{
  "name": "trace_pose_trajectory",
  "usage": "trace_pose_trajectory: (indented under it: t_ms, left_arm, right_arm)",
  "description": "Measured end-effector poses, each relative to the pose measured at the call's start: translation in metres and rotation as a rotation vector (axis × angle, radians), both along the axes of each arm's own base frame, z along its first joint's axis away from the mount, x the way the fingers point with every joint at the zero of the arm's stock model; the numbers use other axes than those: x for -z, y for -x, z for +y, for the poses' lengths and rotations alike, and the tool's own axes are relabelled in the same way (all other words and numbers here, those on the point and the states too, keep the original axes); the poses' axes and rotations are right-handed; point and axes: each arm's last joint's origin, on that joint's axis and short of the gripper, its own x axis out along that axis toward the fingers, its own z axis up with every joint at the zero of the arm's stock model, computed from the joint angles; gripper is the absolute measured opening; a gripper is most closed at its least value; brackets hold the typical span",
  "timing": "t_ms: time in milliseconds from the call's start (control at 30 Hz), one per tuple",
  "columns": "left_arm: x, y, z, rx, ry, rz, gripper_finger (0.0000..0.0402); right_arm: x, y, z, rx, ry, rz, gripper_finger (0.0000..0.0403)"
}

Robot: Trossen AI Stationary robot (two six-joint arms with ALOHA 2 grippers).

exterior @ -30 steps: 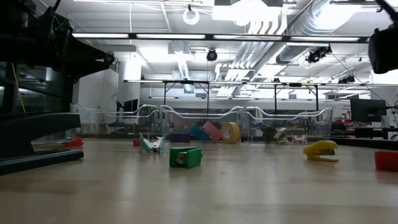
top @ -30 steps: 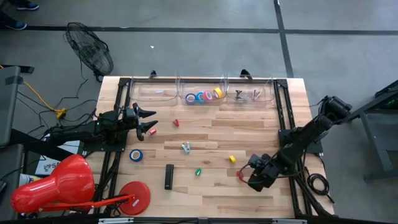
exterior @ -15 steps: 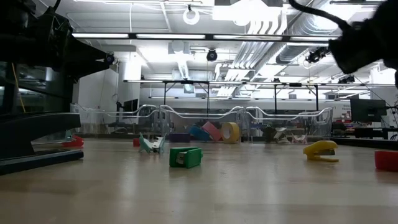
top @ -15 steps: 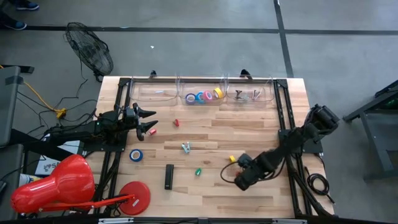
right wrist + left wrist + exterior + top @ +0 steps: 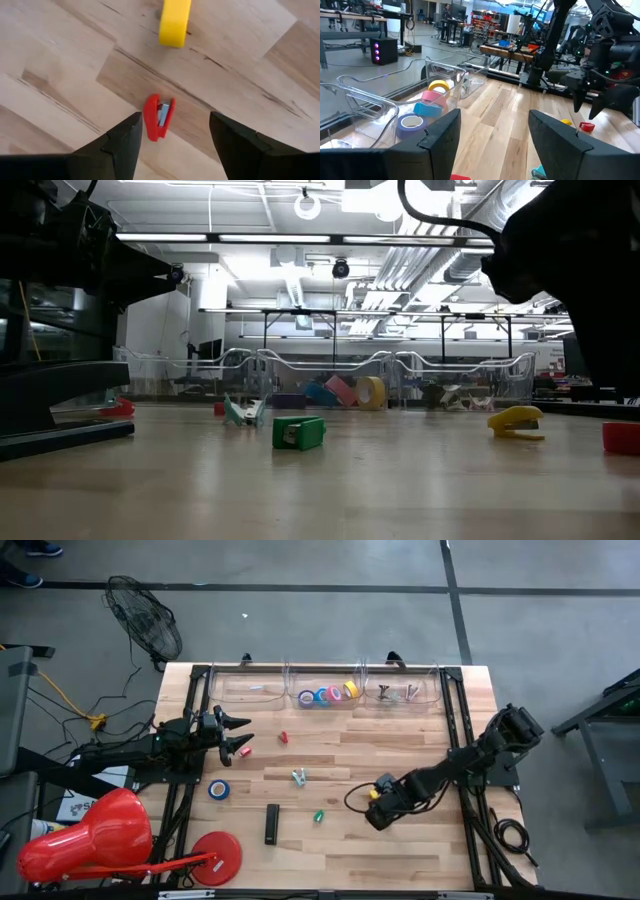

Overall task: Pick and place Stapler, Stapler remover, tape
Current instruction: Put the bottom right red stapler into the left transparent bin

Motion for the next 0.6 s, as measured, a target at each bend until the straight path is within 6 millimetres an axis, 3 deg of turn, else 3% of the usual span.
trace_pose_trajectory:
  t_ms: [600]
  left_arm:
    - [0.0,0.0,0.0,0.0,0.0,0.0,0.023]
  right_arm:
    - [0.016,-0.011,0.007,-0.056,0.022,0.02,0.0222]
